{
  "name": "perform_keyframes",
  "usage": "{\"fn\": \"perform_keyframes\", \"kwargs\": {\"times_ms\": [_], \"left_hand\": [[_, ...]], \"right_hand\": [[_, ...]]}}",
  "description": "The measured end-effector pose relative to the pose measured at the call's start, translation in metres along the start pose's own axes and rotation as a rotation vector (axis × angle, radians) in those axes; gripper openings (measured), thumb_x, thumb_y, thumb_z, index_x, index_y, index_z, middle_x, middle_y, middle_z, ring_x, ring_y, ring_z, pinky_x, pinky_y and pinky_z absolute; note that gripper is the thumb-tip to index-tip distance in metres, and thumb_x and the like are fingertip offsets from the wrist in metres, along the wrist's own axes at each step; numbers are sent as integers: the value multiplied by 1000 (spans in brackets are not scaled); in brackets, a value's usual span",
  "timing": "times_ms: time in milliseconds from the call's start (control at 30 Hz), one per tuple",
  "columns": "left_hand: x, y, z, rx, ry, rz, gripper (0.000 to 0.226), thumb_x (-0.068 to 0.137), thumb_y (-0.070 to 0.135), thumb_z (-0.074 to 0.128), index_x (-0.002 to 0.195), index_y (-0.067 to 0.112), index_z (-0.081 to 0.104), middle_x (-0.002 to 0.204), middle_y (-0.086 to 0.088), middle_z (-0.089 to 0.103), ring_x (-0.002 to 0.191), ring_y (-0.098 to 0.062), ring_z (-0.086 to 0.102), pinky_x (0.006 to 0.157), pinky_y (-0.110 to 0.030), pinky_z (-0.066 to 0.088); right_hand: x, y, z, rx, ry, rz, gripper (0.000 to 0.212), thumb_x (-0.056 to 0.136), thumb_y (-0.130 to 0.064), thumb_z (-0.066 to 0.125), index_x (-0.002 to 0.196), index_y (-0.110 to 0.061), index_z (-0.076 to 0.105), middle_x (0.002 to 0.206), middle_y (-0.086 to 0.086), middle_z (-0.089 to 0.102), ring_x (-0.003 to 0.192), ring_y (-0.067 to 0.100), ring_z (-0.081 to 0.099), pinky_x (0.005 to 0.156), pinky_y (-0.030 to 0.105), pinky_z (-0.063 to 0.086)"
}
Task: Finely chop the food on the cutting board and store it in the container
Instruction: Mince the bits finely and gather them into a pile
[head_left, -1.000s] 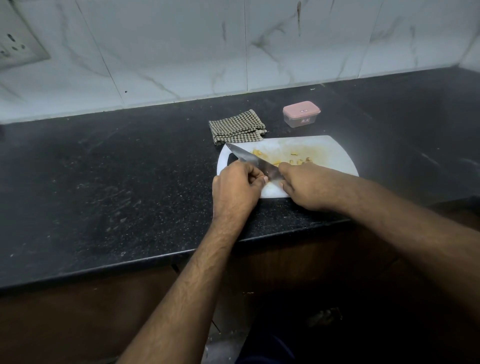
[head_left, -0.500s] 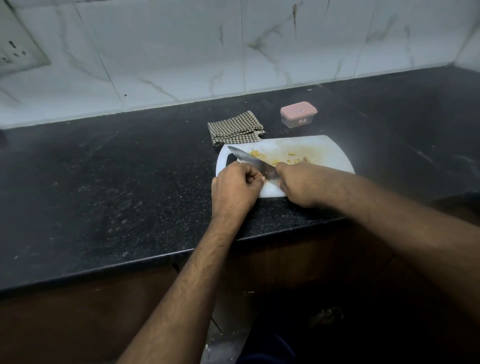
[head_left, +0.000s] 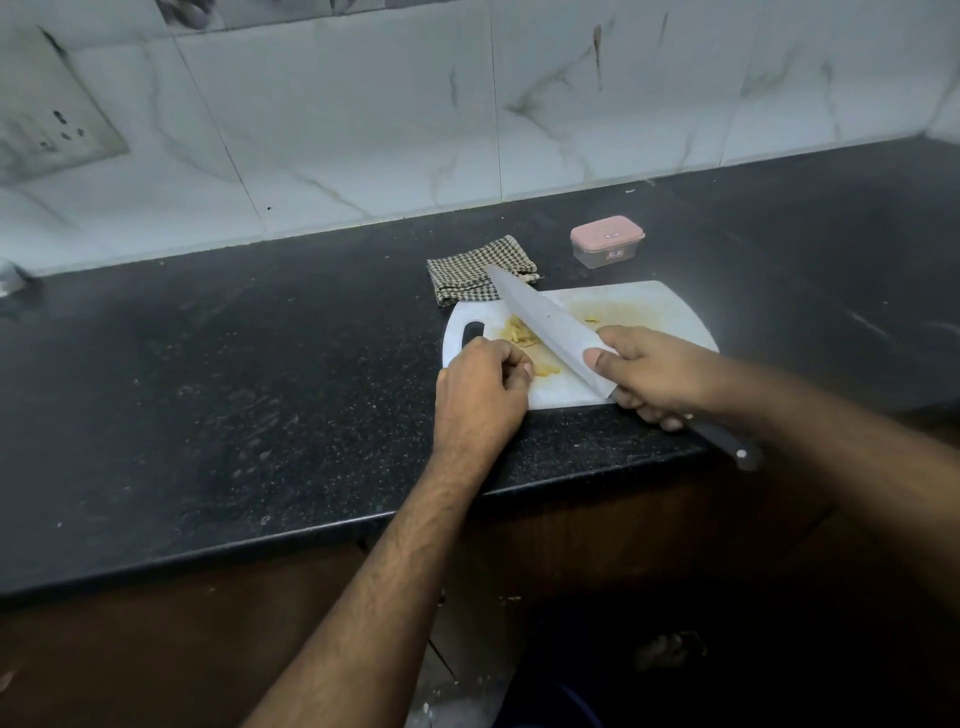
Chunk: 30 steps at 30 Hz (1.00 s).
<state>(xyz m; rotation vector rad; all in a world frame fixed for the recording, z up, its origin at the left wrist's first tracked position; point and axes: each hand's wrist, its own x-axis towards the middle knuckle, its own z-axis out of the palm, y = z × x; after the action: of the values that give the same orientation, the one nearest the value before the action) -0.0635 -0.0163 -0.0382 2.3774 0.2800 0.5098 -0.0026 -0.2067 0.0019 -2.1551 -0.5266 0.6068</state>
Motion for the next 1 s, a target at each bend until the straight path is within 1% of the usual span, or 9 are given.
{"fn": "perform_keyframes", "kwargs": {"times_ms": [100, 167, 267, 367, 467, 567, 667, 833, 1000], "left_hand": [[1, -1, 0, -32, 3, 27, 7, 97, 27, 65, 100, 25, 72, 93, 10, 65, 77, -4, 58, 84, -40, 57], [2, -2, 2, -21, -4, 60, 16, 97, 28, 66, 112, 27, 73, 97, 11, 64, 77, -3, 57, 86, -36, 56], [4, -2, 4, 27, -44, 111, 27, 97, 34, 67, 123, 30, 73, 102, 11, 60, 88, -6, 61, 93, -39, 55], [6, -2, 6, 110, -106, 160, 27, 99, 37, 63, 125, 35, 73, 98, 13, 54, 95, -10, 59, 93, -42, 53], [8, -6, 7, 80, -94, 153, 24, 98, 35, 66, 120, 34, 76, 93, 13, 53, 91, -8, 58, 90, -39, 54], [7, -8, 8, 13, -61, 122, 15, 94, 33, 73, 108, 32, 79, 92, 14, 54, 85, -4, 57, 83, -34, 56], [7, -7, 8, 1, -45, 105, 5, 91, 32, 76, 95, 29, 76, 91, 14, 56, 80, -2, 57, 79, -34, 56], [10, -6, 9, 7, -87, 101, 8, 94, 32, 72, 92, 25, 70, 94, 12, 58, 84, -7, 58, 82, -41, 55], [33, 1, 3, -42, -72, 62, 13, 98, 32, 67, 85, 29, 64, 96, 12, 60, 86, -10, 57, 81, -44, 55]], "right_hand": [[6, 0, -4, 111, -39, -6, 18, 108, -38, 37, 101, -32, 52, 62, 0, 42, 40, 12, 30, 37, 20, 30], [13, -1, -5, 154, -36, -24, 21, 108, -36, 36, 96, -25, 50, 61, 1, 42, 38, 14, 30, 38, 21, 32], [20, 0, -8, 230, -2, -74, 21, 107, -31, 37, 99, -17, 50, 60, 3, 42, 37, 17, 32, 38, 23, 34], [20, 7, -10, 318, 44, -89, 22, 105, -28, 39, 91, -18, 51, 59, 4, 41, 38, 17, 33, 37, 23, 33], [19, 12, -8, 378, 69, -108, 23, 105, -30, 40, 87, -22, 53, 58, 4, 40, 38, 16, 31, 36, 23, 34], [20, 13, -8, 424, 84, -118, 26, 105, -30, 41, 84, -26, 55, 58, 3, 39, 37, 15, 29, 36, 22, 35], [20, 13, -8, 419, 77, -116, 24, 106, -31, 41, 88, -23, 55, 58, 3, 38, 38, 15, 29, 36, 23, 35], [21, 13, -9, 401, 62, -110, 23, 107, -32, 41, 94, -22, 58, 57, 1, 41, 38, 13, 31, 37, 23, 36], [19, 12, -8, 392, 95, -103, 25, 107, -34, 41, 87, -25, 53, 57, 0, 42, 39, 13, 32, 38, 24, 37]]}}
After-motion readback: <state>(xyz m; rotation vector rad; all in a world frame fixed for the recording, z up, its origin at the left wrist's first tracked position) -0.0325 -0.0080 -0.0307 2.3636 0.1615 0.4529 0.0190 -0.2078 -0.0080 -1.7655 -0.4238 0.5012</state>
